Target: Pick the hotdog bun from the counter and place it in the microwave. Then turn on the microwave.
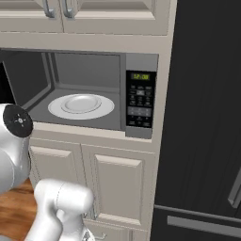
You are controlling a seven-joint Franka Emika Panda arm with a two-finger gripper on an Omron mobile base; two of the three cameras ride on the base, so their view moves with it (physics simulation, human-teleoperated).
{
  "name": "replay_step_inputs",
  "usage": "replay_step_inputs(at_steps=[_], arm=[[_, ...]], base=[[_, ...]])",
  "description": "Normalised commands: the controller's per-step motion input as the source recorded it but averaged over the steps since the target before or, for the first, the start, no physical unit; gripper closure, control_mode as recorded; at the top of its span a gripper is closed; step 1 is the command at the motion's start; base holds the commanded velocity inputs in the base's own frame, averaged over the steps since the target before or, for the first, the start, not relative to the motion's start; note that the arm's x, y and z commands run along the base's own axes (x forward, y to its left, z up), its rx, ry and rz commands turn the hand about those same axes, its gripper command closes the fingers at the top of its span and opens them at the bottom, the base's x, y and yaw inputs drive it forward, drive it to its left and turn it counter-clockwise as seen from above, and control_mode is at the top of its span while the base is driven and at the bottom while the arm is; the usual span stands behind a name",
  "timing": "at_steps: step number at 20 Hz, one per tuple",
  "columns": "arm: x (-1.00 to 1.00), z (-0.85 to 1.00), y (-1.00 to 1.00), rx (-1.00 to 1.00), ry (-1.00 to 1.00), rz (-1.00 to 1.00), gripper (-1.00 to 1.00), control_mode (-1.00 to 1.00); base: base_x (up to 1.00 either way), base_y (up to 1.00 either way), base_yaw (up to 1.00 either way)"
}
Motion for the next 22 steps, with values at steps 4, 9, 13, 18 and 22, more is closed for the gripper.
replay_step_inputs(at_steps=[4,9,13,18,22], arm=[[-0.14,-0.19,0.39,0.09,-0.14,0.00,-1.00,-1.00],[-0.07,-0.19,0.33,0.10,-0.15,0.00,-1.00,-1.00],[0.00,-0.16,0.25,0.09,-0.12,-0.03,-1.00,-1.00],[0.00,-0.11,0.15,0.10,-0.11,-0.03,-1.00,-1.00],[0.00,-0.13,0.11,0.11,-0.05,-0.04,-1.00,-1.00]], base=[[0.00,0.00,0.00],[0.00,0.00,0.00],[0.00,0.00,0.00],[0.00,0.00,0.00],[0.00,0.00,0.00]])
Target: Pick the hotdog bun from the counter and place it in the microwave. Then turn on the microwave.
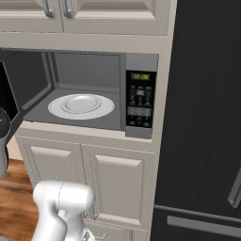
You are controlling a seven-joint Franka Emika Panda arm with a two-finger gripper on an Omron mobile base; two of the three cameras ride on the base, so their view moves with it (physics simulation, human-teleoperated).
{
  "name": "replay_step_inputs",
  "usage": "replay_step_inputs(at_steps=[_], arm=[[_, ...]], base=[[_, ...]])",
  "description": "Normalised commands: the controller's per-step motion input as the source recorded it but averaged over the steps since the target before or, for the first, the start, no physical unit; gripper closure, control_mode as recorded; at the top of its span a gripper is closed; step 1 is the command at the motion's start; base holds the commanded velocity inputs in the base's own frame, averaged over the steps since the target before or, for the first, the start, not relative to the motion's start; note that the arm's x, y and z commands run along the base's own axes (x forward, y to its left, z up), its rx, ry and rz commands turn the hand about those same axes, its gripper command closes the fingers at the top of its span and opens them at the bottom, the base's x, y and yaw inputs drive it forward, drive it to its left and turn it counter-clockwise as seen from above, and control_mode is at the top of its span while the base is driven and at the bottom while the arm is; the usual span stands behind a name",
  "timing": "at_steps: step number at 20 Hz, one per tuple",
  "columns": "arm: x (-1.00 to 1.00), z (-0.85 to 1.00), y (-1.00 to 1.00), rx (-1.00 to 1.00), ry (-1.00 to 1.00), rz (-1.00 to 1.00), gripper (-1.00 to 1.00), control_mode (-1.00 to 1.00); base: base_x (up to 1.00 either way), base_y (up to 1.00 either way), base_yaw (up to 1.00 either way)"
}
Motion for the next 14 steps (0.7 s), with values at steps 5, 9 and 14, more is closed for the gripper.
replay_step_inputs(at_steps=[5,9,14], arm=[[0.00,-0.15,0.09,0.10,-0.01,-0.06,-1.00,-1.00],[-0.02,-0.23,0.18,0.09,0.00,-0.06,-1.00,-1.00],[-0.02,-0.26,0.21,0.10,0.00,-0.06,-1.00,-1.00]], base=[[0.00,0.00,0.00],[0.00,0.00,0.00],[0.00,0.00,0.00]])
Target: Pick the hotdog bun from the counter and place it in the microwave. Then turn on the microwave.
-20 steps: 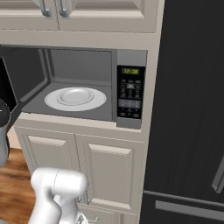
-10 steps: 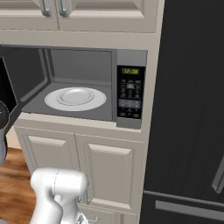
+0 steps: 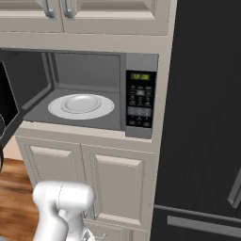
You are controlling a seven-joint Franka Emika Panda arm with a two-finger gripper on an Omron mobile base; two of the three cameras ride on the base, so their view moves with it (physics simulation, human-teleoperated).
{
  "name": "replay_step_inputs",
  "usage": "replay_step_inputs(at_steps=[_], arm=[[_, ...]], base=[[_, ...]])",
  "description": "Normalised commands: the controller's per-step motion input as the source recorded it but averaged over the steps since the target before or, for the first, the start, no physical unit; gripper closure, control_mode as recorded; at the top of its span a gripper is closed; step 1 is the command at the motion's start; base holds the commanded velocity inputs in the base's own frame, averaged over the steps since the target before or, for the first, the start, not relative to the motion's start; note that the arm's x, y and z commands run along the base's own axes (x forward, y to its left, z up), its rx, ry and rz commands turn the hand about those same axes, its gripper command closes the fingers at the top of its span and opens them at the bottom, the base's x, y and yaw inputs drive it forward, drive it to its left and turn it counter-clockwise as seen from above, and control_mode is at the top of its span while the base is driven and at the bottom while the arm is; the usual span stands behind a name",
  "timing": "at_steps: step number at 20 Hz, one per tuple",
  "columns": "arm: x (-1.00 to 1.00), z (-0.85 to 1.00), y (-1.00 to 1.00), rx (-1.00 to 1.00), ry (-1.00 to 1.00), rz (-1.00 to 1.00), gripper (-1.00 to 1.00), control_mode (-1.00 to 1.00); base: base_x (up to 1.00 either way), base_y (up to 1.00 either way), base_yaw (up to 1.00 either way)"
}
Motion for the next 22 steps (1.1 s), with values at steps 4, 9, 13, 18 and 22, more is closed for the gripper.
replay_step_inputs(at_steps=[4,9,13,18,22], arm=[[0.00,-0.28,0.26,0.06,0.00,-0.08,-1.00,-1.00],[0.00,-0.13,0.00,0.02,0.00,-0.08,-1.00,-1.00],[0.02,-0.05,-0.25,0.00,0.00,-0.06,-1.00,-1.00],[0.04,0.00,-0.40,0.00,0.02,-0.07,-1.00,-1.00],[0.01,0.00,-0.47,0.00,0.06,-0.12,-1.00,-1.00]], base=[[0.00,0.00,0.00],[0.00,0.00,0.00],[0.00,0.00,0.00],[0.00,0.00,0.00],[0.00,0.00,0.00]])
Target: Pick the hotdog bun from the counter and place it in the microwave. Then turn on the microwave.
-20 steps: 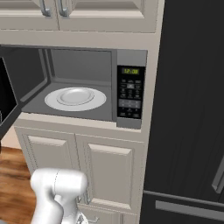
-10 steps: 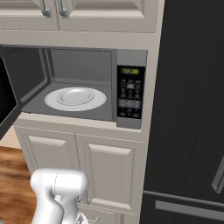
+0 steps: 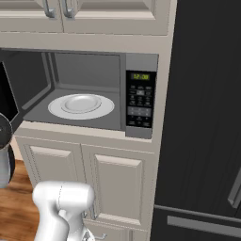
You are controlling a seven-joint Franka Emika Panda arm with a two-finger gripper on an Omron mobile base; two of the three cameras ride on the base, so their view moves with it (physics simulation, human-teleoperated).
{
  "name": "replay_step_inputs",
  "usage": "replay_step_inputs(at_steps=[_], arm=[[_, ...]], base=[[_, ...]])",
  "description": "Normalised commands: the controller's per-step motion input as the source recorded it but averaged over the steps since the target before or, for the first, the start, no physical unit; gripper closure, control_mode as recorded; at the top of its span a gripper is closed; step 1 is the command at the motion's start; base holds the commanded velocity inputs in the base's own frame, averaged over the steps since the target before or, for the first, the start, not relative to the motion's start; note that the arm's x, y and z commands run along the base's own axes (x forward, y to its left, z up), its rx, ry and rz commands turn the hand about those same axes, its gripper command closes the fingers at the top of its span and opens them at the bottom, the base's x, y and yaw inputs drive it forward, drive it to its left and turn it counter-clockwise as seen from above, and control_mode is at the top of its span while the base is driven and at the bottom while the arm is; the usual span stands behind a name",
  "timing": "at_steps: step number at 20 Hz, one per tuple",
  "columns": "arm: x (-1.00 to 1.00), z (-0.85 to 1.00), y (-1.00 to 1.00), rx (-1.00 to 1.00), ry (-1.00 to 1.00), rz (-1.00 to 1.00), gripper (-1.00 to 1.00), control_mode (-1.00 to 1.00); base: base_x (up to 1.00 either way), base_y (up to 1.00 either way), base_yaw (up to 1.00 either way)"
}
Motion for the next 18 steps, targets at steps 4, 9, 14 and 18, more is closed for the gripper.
replay_step_inputs(at_steps=[4,9,14,18], arm=[[0.00,0.01,-0.42,-0.08,0.12,-0.20,-1.00,-1.00],[0.00,0.00,-0.32,-0.22,0.10,-0.31,-1.00,-1.00],[0.00,0.00,-0.36,-0.21,0.12,-0.28,-1.00,-1.00],[0.00,0.00,-0.41,-0.25,0.11,-0.19,-1.00,-1.00]], base=[[0.00,0.00,0.00],[0.00,0.00,0.00],[0.00,0.00,0.00],[0.00,0.00,0.00]])
